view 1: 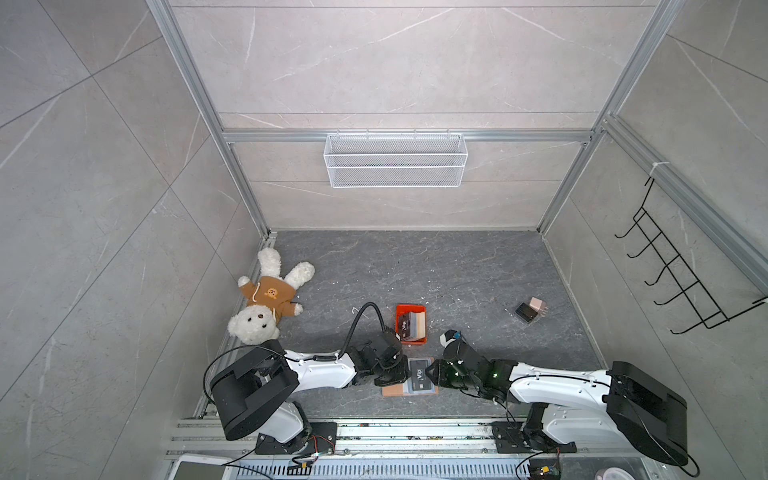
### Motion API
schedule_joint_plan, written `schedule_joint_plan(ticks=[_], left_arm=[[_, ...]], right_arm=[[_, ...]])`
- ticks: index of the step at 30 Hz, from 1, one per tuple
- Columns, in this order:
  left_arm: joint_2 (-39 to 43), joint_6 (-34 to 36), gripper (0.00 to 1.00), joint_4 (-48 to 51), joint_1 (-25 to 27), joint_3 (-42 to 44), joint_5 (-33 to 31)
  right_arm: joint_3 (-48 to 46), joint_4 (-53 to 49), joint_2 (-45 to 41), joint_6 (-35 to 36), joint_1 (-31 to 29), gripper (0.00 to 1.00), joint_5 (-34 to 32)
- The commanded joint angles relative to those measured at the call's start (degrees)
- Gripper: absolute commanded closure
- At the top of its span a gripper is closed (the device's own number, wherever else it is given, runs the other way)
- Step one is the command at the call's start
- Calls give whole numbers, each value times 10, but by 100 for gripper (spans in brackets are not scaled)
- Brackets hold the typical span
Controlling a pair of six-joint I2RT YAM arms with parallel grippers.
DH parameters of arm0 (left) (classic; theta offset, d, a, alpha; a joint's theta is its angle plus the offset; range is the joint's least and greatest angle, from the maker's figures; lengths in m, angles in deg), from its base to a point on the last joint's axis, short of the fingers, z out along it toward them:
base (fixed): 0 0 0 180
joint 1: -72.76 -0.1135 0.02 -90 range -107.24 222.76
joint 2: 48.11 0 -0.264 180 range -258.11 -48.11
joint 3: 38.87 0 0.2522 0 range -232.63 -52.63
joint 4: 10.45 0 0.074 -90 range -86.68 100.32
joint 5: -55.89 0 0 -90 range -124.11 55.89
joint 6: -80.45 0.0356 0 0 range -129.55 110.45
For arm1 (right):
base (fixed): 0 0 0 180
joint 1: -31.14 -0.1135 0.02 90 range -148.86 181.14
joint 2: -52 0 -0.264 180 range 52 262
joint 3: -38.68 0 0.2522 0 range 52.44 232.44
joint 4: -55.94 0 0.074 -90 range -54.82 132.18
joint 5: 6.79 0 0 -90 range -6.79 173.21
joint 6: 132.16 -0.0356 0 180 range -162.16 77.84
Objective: Put the credit cards into the card holder
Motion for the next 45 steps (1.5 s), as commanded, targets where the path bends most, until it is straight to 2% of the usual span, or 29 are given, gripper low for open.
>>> schedule_joint_plan(ticks=[1, 15, 23, 45], left_arm=[[-11, 7, 91, 16, 5, -7, 3], [43, 11, 88, 26, 5, -9, -2], [16, 16, 84, 18, 5, -19, 9], [-9, 10, 86, 11, 5, -11, 6]], right_arm=[[7, -13, -15, 9, 3, 69, -6], [11, -18, -11, 11, 3, 69, -10], [15, -23, -11, 12, 3, 69, -9], [14, -16, -15, 16, 3, 69, -1]])
